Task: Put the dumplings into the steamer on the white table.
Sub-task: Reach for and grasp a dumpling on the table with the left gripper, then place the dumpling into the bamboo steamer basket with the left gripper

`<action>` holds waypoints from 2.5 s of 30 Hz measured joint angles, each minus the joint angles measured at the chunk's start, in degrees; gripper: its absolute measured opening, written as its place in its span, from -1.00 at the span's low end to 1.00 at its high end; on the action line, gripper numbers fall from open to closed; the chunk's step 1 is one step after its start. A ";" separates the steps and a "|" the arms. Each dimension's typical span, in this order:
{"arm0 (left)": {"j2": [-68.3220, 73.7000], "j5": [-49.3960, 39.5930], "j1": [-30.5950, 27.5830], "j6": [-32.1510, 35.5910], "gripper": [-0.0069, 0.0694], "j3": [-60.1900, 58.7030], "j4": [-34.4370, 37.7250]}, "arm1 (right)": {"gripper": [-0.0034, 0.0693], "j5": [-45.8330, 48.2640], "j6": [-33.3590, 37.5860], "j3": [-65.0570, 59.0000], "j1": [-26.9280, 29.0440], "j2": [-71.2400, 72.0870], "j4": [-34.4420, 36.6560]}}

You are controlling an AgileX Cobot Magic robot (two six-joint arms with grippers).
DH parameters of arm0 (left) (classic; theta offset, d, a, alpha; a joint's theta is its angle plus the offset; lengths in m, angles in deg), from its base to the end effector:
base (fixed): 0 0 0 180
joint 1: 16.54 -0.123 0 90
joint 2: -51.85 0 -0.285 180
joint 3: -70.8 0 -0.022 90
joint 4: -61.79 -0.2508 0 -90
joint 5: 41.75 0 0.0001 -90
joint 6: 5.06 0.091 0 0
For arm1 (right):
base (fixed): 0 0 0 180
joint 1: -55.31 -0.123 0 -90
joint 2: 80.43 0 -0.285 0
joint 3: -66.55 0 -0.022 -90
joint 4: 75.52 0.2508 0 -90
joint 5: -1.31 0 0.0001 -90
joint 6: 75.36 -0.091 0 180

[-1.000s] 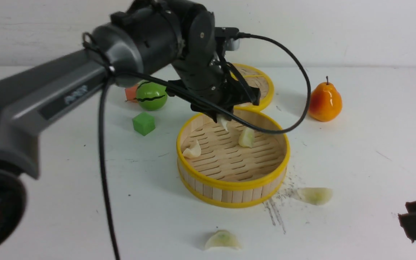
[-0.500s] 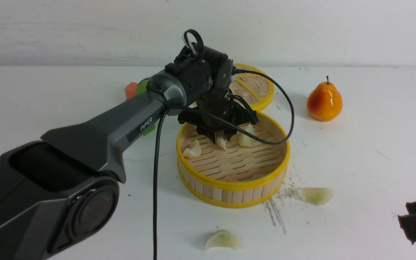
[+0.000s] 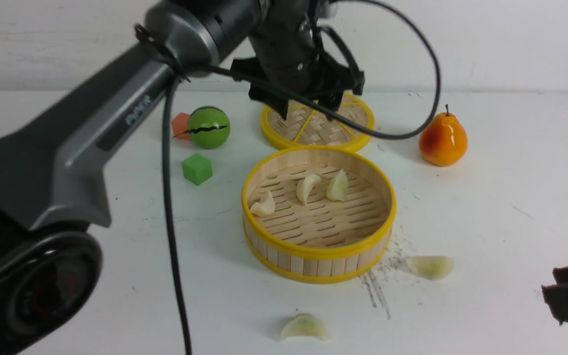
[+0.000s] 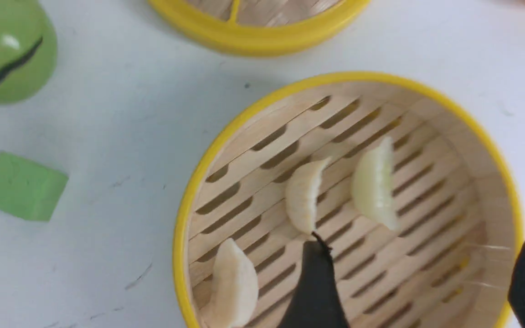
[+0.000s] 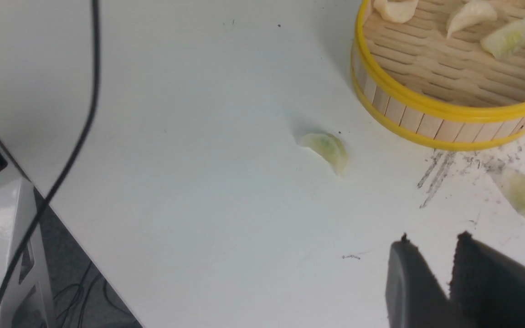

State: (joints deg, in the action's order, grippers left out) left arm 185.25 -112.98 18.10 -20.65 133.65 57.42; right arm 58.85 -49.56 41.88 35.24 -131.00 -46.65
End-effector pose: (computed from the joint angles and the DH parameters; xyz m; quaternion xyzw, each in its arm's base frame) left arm 0.3996 -0.2681 0.3630 0.1560 0.9312 -0.1043 0.3124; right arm 0.1002 0.0761 0.3757 -0.3105 0.8322 0.2266 0.3997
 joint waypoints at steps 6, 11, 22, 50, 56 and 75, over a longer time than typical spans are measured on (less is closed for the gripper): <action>-12.18 0.00 3.44 10.66 0.47 -14.22 2.52 | -0.50 1.38 -0.32 0.00 0.00 0.60 -0.51; -17.84 0.00 3.45 19.16 0.45 -33.09 5.10 | -0.50 1.93 -5.00 0.00 0.00 3.73 -4.50; -18.11 7.50 4.64 41.64 0.45 -54.99 13.92 | -0.50 1.24 -12.35 0.00 0.00 7.39 -16.42; -8.40 12.00 9.94 25.89 -0.30 -44.71 0.23 | -0.46 -1.41 -13.03 -3.44 0.00 7.49 -18.23; -7.98 7.19 5.27 11.98 -0.30 -28.76 1.29 | -0.45 -3.62 -13.03 -5.42 0.00 7.49 -18.27; 5.99 6.48 -1.23 3.88 -0.10 -21.18 4.37 | -0.43 -4.81 -17.82 -5.39 0.00 6.04 -18.25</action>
State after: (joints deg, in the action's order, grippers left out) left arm 191.24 -106.50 16.87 -16.76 112.47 61.79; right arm 54.04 -67.37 36.49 35.24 -124.96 -64.91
